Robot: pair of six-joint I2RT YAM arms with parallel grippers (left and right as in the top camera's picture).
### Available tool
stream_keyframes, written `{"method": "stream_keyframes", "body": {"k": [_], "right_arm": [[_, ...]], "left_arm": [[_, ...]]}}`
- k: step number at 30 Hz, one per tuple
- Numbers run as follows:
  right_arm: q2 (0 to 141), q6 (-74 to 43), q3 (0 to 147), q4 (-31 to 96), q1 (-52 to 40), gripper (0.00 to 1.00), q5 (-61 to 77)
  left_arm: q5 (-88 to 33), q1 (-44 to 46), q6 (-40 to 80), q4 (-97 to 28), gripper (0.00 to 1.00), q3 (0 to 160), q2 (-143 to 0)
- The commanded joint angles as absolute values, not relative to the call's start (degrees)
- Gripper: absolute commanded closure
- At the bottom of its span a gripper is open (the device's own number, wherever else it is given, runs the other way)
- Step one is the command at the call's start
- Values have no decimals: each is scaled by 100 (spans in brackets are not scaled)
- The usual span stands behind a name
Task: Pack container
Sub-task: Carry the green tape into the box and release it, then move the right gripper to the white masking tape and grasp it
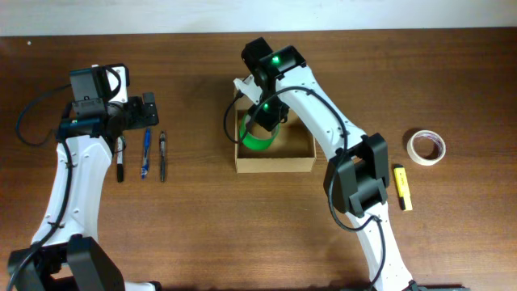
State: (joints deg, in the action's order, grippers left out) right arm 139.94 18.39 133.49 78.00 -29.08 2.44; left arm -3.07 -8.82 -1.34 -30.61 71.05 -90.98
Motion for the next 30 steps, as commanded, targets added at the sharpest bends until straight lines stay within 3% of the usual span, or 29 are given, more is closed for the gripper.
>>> {"method": "stream_keyframes", "body": {"k": [1,8,15,20,25,30], "right_arm": [[14031,1750,13148,7642,-2923,96,449],[14031,1708,12759,7406,-2923,94,447],[13909,1643,12986,7732,-2930,72,447],[13478,1577,13694,8300,-2930,64,349],[12291,1273,14077,8538,-2845,52,-438],[10597,854,13826,8444,-1907,48,-672]], "left_arm": [[-364,-906,-224,-3052,1,7183,-9118],[-364,-906,-222,-3055,1,7181,-9118],[-364,-906,-224,-3052,1,7181,-9118],[-366,-906,-224,-3055,1,7183,-9118],[-362,-908,-224,-3055,1,7183,-9118],[-364,-913,-224,-3055,1,7181,-9118]]}}
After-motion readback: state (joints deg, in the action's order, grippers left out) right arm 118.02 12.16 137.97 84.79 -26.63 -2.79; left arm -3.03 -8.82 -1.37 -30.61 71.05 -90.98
